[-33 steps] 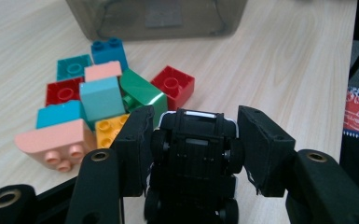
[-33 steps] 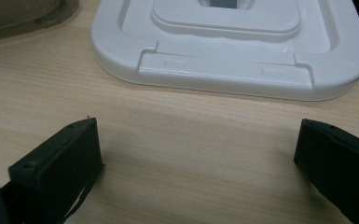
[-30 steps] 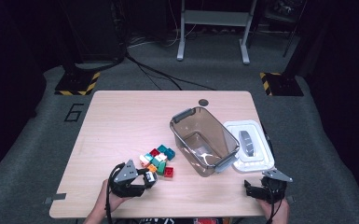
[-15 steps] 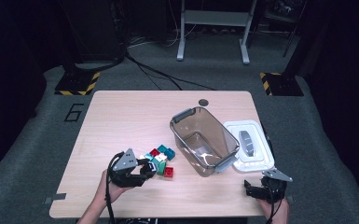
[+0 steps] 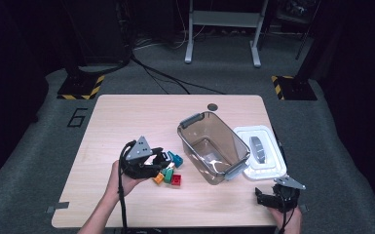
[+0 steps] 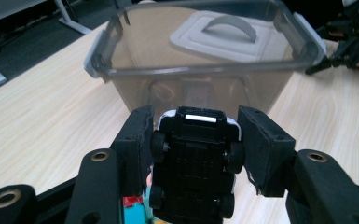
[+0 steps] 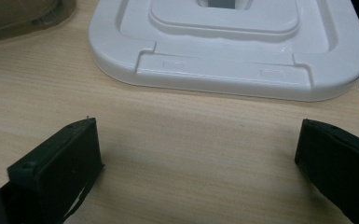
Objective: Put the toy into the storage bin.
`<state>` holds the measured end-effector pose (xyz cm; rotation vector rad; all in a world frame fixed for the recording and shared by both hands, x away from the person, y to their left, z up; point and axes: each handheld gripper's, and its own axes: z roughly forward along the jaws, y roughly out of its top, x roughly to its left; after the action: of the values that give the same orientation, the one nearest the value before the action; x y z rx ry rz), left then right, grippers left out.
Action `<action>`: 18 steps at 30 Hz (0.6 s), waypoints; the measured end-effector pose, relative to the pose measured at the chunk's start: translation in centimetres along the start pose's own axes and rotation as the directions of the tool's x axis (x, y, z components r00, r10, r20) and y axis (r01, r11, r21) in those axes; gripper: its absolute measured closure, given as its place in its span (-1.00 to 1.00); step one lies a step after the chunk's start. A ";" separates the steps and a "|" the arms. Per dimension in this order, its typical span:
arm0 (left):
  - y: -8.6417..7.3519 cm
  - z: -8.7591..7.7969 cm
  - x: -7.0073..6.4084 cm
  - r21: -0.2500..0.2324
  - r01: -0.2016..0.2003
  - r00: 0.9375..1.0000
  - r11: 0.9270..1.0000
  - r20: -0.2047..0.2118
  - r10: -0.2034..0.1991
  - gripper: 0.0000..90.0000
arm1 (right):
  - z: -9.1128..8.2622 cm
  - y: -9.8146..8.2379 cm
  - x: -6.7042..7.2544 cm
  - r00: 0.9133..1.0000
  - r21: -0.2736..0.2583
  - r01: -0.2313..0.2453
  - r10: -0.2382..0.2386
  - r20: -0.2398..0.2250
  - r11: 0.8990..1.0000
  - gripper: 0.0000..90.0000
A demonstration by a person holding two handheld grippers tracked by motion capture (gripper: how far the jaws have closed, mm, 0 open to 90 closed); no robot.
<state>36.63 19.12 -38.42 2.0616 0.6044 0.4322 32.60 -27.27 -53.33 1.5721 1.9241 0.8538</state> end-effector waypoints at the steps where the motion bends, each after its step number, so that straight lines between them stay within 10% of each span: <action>1: 0.4 0.0 0.1 0.001 -0.001 1.000 1.000 0.001 0.001 0.07 | 0.0 0.0 0.0 1.000 0.000 0.000 0.000 0.000 1.000 -1.00; 18: 5.9 3.5 0.2 -0.032 -0.037 0.999 0.999 0.036 0.038 0.07 | 0.0 0.0 0.0 1.000 0.001 -0.004 0.004 0.001 1.000 -1.00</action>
<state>40.08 14.16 -35.23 2.0493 0.5351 0.4225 32.62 -27.27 -53.33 1.5771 1.9218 0.8530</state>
